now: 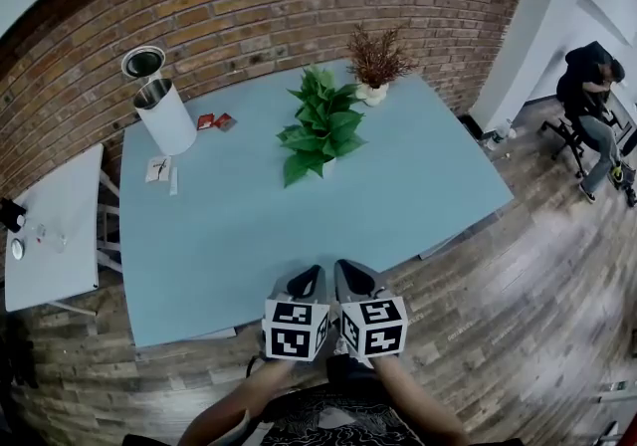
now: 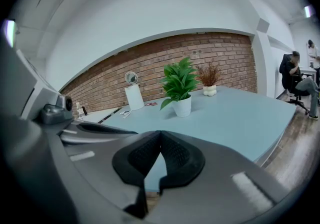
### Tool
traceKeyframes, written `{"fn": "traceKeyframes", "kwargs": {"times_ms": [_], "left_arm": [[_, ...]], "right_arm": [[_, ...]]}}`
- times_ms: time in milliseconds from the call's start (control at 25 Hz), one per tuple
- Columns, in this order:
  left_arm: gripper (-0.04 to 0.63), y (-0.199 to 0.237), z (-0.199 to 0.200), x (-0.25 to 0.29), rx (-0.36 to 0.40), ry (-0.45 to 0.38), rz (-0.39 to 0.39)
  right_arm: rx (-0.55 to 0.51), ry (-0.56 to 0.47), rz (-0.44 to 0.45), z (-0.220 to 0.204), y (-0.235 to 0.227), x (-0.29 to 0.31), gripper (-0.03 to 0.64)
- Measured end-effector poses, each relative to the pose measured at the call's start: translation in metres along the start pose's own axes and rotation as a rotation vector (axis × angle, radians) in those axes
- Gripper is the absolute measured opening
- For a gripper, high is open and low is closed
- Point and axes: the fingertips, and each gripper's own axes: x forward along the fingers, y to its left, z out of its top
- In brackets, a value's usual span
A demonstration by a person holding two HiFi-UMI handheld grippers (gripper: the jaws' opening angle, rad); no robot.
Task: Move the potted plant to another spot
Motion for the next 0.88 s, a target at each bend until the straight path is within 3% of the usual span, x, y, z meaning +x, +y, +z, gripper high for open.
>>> {"fn": "traceKeyframes", "kwargs": {"times_ms": [880], "left_arm": [[-0.002,0.034,0.034,0.066,-0.069,0.004,0.155]], "right_arm": [[-0.098,0.033,0.124,0.040,-0.050,0.081,0.032]]}}
